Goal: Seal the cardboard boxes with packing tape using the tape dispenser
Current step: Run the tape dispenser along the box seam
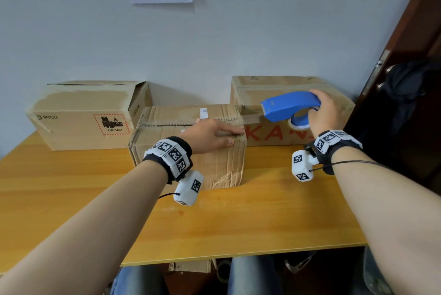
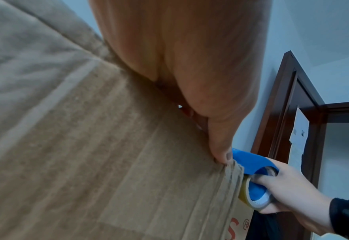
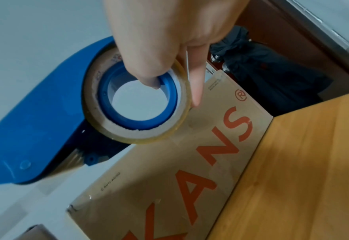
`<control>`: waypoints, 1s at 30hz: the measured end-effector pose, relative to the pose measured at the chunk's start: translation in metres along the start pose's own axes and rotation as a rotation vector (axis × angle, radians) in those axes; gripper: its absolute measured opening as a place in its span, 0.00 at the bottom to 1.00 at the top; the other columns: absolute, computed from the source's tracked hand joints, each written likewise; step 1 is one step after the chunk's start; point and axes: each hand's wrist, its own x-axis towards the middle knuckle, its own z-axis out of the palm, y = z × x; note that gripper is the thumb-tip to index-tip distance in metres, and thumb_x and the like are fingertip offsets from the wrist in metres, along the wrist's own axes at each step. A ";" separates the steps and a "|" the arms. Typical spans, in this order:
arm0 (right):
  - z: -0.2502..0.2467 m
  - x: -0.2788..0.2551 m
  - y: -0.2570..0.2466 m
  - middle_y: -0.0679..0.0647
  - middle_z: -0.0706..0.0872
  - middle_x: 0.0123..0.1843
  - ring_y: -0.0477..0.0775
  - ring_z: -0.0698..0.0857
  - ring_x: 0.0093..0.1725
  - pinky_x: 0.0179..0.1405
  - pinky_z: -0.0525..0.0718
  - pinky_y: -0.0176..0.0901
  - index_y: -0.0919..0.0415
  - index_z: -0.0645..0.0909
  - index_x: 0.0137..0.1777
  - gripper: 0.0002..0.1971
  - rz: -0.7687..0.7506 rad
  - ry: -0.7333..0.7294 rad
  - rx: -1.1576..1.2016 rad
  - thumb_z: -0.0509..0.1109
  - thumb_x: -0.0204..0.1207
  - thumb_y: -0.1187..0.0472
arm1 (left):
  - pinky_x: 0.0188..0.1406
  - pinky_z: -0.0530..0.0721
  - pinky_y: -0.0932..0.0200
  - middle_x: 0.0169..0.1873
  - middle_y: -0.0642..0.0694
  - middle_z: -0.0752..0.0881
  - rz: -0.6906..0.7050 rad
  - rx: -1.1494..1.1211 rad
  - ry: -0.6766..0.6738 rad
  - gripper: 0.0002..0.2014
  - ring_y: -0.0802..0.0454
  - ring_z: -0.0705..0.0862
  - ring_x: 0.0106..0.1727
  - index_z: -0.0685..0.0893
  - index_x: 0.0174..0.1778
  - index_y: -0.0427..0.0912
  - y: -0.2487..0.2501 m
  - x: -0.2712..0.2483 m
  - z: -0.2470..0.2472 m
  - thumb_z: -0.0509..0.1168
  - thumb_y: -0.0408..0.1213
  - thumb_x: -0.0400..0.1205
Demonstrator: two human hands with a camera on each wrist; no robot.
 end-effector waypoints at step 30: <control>0.012 0.005 -0.100 0.55 0.82 0.44 0.60 0.77 0.36 0.30 0.70 0.45 0.52 0.88 0.53 0.15 -0.378 -0.319 -0.655 0.62 0.82 0.69 | 0.83 0.61 0.41 0.77 0.63 0.75 -0.020 0.154 0.031 0.13 0.74 0.82 0.37 0.81 0.64 0.64 0.026 -0.005 0.002 0.66 0.47 0.84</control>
